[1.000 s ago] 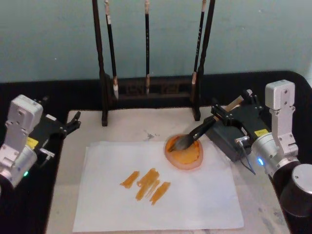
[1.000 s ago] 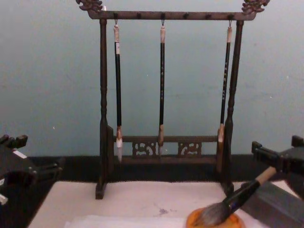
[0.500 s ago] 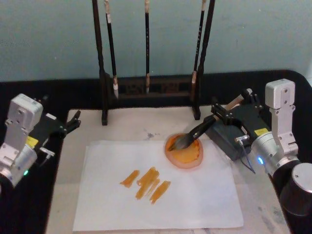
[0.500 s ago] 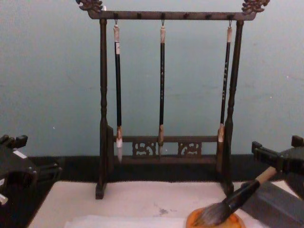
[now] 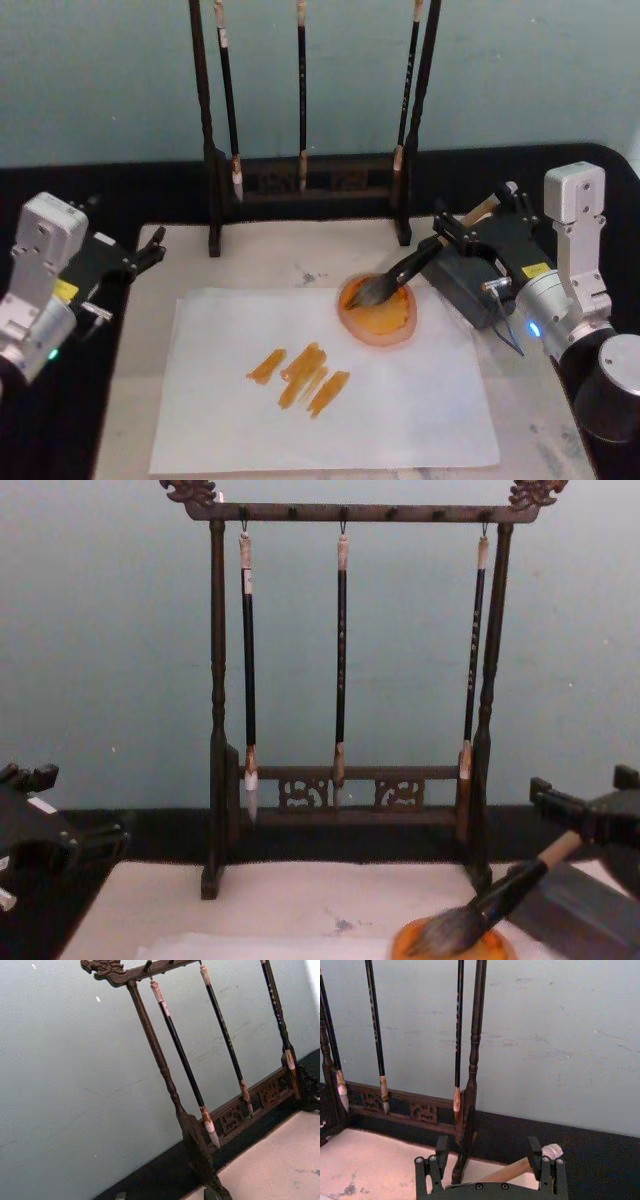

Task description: Pick up the brush from the inkstone, write on the paper, then place the brush back to its original position.

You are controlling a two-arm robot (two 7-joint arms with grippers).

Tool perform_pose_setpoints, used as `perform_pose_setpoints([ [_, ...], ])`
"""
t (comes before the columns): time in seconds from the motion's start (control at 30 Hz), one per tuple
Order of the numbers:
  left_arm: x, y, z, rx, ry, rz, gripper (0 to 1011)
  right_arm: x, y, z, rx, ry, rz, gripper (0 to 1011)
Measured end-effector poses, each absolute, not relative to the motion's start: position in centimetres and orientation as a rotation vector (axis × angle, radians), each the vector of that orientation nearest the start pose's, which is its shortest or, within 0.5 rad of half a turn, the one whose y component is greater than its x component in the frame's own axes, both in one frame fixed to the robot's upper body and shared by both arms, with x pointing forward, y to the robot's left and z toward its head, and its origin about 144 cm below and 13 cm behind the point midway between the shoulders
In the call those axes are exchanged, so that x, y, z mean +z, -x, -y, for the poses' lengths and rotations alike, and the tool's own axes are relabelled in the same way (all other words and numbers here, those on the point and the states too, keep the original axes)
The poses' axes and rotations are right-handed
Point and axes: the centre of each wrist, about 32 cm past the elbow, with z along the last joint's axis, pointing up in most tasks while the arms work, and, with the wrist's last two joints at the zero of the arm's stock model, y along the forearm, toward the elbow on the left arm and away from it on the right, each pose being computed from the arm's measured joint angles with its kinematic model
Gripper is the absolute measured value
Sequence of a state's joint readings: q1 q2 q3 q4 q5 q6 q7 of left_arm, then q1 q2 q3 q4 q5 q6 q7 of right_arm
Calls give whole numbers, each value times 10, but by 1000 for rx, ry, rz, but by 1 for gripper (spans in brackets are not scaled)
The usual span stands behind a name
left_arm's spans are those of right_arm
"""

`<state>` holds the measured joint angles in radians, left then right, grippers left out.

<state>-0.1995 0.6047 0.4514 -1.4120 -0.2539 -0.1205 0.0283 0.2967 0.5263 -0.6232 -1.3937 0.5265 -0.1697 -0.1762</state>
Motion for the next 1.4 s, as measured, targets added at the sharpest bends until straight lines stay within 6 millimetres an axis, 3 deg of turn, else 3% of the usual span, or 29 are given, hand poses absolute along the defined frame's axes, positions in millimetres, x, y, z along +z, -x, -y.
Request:
perform_pose_setpoints([
  [1.4, 1140, -489, -310, 1248, -304, 285, 1010, 1136, -498, 243, -1303, 58, 66, 1000],
])
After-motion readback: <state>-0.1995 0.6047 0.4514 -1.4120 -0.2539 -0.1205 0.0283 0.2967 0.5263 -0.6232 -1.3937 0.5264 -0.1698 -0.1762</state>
